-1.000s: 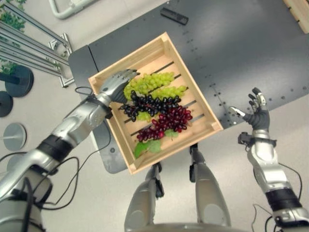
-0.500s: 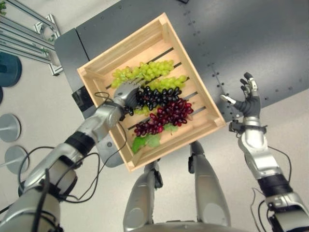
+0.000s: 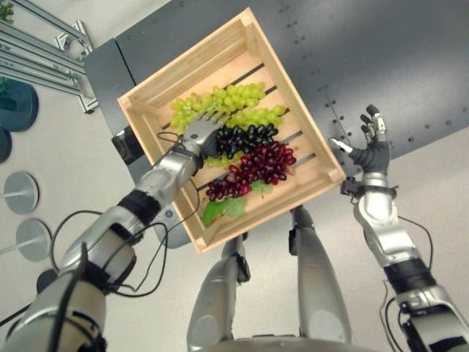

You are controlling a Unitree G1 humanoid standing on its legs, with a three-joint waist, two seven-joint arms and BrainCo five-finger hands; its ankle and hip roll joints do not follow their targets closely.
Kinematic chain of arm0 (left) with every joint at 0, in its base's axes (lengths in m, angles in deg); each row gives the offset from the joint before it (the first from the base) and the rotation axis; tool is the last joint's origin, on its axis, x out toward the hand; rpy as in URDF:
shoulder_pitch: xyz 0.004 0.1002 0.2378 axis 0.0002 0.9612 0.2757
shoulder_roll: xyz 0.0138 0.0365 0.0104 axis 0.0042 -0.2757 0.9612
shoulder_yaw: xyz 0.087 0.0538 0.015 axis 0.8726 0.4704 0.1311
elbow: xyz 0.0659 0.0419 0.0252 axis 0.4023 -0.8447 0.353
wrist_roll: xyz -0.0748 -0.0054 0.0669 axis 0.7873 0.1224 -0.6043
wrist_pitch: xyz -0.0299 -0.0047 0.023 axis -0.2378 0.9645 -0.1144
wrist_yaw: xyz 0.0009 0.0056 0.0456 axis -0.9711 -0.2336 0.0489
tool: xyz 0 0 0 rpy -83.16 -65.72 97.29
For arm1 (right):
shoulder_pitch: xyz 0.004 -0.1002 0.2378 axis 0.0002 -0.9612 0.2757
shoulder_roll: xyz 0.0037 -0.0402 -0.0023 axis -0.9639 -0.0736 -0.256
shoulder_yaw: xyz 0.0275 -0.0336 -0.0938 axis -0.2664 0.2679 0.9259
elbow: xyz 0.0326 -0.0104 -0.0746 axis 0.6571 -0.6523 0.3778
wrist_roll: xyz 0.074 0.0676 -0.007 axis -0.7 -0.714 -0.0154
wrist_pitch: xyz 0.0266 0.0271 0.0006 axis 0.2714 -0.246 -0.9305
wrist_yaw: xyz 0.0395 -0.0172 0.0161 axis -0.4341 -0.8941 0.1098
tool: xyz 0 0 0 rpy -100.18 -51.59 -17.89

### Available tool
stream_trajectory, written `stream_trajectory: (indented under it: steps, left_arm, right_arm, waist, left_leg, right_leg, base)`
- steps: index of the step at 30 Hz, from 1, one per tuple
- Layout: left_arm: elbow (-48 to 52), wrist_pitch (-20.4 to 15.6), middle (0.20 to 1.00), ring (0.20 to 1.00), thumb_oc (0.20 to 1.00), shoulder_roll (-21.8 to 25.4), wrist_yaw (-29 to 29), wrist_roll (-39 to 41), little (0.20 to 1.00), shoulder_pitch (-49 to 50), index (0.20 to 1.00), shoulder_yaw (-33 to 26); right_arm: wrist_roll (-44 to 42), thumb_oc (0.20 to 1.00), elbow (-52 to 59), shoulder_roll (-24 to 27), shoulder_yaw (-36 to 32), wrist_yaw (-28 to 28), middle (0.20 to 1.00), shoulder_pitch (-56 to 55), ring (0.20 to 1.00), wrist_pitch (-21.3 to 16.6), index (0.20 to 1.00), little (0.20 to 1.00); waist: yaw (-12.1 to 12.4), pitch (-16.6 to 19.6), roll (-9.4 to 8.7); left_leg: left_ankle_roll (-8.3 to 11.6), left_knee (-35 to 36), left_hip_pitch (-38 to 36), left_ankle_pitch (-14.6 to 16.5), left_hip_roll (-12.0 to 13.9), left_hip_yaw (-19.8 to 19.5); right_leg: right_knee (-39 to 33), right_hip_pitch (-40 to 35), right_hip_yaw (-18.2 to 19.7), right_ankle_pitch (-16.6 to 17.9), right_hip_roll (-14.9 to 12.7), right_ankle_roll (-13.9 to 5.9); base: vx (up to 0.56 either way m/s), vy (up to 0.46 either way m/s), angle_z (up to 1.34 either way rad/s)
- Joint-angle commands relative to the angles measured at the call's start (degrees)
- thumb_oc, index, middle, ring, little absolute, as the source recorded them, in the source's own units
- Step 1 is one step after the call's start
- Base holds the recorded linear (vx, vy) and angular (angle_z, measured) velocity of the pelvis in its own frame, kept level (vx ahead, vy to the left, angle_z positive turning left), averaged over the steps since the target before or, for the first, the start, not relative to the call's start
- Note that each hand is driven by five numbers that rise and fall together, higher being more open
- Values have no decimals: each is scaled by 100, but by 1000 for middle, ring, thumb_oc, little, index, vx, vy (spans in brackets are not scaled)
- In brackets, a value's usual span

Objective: Pick up the fruits from the basket on one side to the basket on the other side

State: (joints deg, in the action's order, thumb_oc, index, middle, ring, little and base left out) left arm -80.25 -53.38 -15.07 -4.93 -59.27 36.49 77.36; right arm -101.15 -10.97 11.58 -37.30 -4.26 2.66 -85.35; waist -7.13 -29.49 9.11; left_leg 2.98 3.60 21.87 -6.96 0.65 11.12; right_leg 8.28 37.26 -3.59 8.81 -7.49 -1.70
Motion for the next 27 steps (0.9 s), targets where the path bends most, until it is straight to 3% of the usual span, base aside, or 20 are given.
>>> stream_trajectory:
  steps: [1,9,10,27]
  left_arm:
    - [-725,108,1000,1000,1000,-399,-143,-430,1000,-66,1000,196]
    - [-1595,469,1000,1000,1000,-853,-293,-697,1000,-134,1000,205]
    - [-1720,523,200,200,200,-952,-296,-705,200,-138,200,172]
    - [-1862,581,200,200,200,-1204,-189,-757,200,-271,200,206]
  right_arm:
    - [240,1000,414,107,-48,131,1000,-23,1000,-329,1000,1000]
    - [215,1000,402,87,-52,207,1000,1,1000,-300,1000,1000]
    - [202,1000,404,61,-55,221,1000,18,1000,-285,1000,1000]
    - [149,1000,312,-54,66,269,1000,200,1000,-363,1000,1000]
  waist:
    - [-253,-30,-29]
    - [-289,-30,-7]
    - [-298,-30,-3]
    - [-297,-30,43]
  left_leg:
    - [23,-820,374,514,44,-13]
    - [21,-831,441,535,70,58]
    - [20,-827,438,536,69,64]
    - [19,-872,437,562,62,11]
  right_leg:
    - [226,-235,90,-542,9,-493]
    - [274,-87,160,-555,54,-479]
    - [278,-82,170,-554,60,-477]
    - [295,-129,153,-564,78,-448]
  base:
    - [-13,-4,-4]
    - [3,-9,-4]
    - [0,0,0]
    - [0,0,0]
